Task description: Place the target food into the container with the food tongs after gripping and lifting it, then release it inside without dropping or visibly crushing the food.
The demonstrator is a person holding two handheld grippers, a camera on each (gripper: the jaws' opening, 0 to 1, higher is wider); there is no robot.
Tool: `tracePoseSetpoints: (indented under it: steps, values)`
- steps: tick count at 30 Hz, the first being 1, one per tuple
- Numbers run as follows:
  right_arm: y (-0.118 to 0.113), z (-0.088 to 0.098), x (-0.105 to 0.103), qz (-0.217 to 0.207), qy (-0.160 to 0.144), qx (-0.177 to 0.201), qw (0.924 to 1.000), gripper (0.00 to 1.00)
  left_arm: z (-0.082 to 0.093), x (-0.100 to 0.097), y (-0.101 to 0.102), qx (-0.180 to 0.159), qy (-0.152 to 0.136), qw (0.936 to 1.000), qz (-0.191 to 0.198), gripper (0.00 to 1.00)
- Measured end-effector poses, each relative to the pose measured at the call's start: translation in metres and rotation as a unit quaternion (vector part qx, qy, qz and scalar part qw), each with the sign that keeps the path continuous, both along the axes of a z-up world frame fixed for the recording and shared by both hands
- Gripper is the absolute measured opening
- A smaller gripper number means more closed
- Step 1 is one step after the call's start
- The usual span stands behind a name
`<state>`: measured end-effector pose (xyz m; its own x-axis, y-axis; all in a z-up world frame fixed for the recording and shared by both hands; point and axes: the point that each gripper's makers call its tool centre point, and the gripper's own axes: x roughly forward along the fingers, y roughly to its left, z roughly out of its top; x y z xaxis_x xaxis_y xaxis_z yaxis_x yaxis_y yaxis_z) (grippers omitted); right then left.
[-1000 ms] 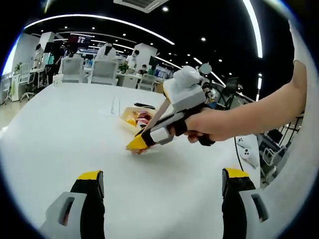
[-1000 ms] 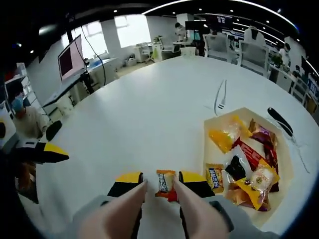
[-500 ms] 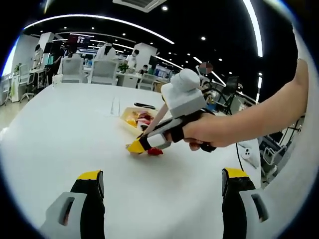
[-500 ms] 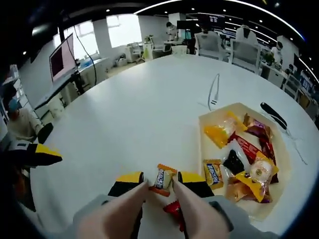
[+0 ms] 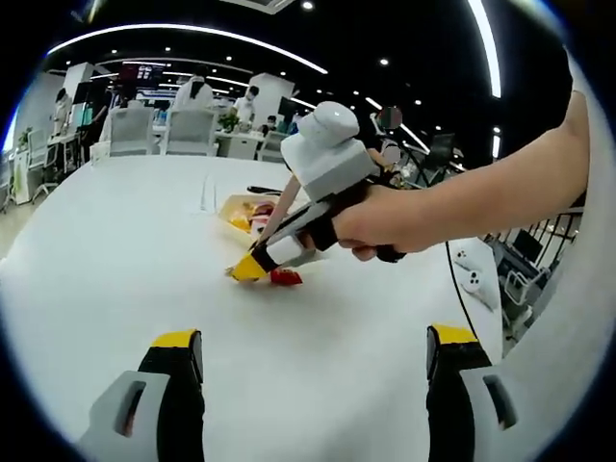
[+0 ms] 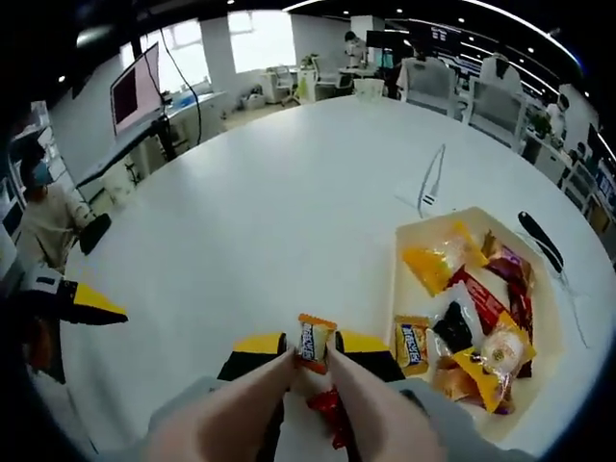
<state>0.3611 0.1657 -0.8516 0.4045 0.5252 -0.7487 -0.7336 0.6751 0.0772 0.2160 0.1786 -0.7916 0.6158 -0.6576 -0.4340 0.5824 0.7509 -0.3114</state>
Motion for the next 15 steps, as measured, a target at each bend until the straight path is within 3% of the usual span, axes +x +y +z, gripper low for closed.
tracePoseSetpoints:
  steps: [8,15]
  values:
    - [0.0001,0.0011,-0.0005,-0.002,-0.013,0.021,0.9997,0.18,-0.0071,-0.0017,0.0021,0.000,0.010,0.9999,0.001,0.97]
    - [-0.0019,0.0022,0.0025,-0.046,-0.008,0.026,0.9986,0.18,-0.0047,0.0074,0.0075,0.000,0.009,1.0000,0.000,0.97]
